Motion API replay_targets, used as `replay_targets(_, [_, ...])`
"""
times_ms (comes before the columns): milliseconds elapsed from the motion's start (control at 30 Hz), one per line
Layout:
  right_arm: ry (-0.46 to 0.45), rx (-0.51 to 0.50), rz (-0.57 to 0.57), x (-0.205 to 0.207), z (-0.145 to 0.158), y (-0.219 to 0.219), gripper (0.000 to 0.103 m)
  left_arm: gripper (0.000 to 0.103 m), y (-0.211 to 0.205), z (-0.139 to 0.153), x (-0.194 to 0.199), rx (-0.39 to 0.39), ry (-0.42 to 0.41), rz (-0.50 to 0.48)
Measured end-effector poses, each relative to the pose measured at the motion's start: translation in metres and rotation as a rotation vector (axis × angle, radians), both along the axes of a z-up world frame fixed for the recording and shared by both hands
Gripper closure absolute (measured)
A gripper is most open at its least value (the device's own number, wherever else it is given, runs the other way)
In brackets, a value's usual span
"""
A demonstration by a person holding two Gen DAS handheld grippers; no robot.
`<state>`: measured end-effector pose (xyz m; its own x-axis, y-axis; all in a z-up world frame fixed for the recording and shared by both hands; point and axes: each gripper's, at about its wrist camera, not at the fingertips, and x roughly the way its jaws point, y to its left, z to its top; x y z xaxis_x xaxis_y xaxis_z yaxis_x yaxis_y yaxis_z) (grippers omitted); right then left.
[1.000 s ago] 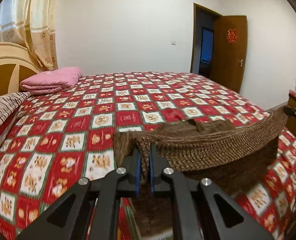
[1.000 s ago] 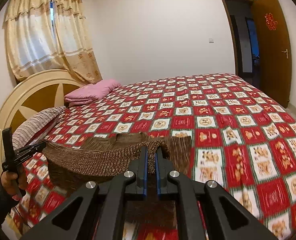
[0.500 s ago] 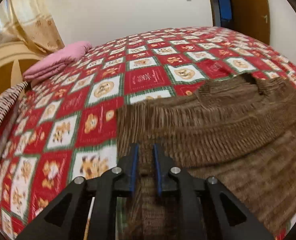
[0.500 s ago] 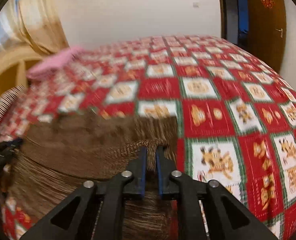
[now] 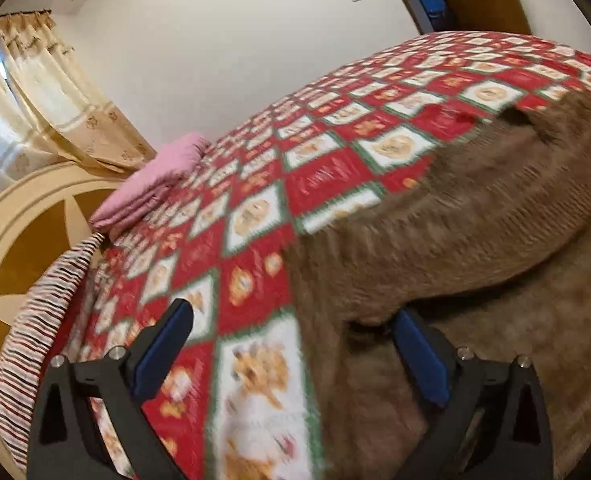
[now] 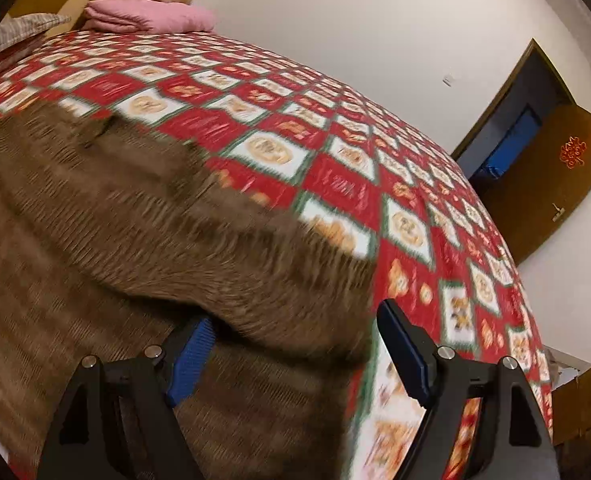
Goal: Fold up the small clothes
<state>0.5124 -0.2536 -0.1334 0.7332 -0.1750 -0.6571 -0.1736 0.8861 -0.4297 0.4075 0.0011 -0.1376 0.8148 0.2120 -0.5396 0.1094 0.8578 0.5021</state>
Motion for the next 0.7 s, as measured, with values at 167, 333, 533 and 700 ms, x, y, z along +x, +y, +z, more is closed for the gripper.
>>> replay_targets(167, [-0.048, -0.025, -0.062, 0.048, 0.023, -0.012, 0.022, 0.000, 0.007, 0.010, 0.040, 0.025, -0.015, 0.050])
replay_targets(333, [-0.075, 0.009, -0.164, 0.064, 0.034, -0.028, 0.022, 0.000, 0.018, -0.005, 0.074, -0.028, 0.106, 0.140])
replay_targets(533, [-0.061, 0.182, -0.137, 0.002, 0.037, -0.051, 0.022, 0.000, 0.041, 0.006, 0.031, -0.185, 0.087, 0.162])
replay_targets(700, [-0.048, 0.367, -0.108, -0.063, 0.035, -0.067, 0.022, 0.000, 0.055, 0.010, -0.023, -0.270, 0.090, 0.136])
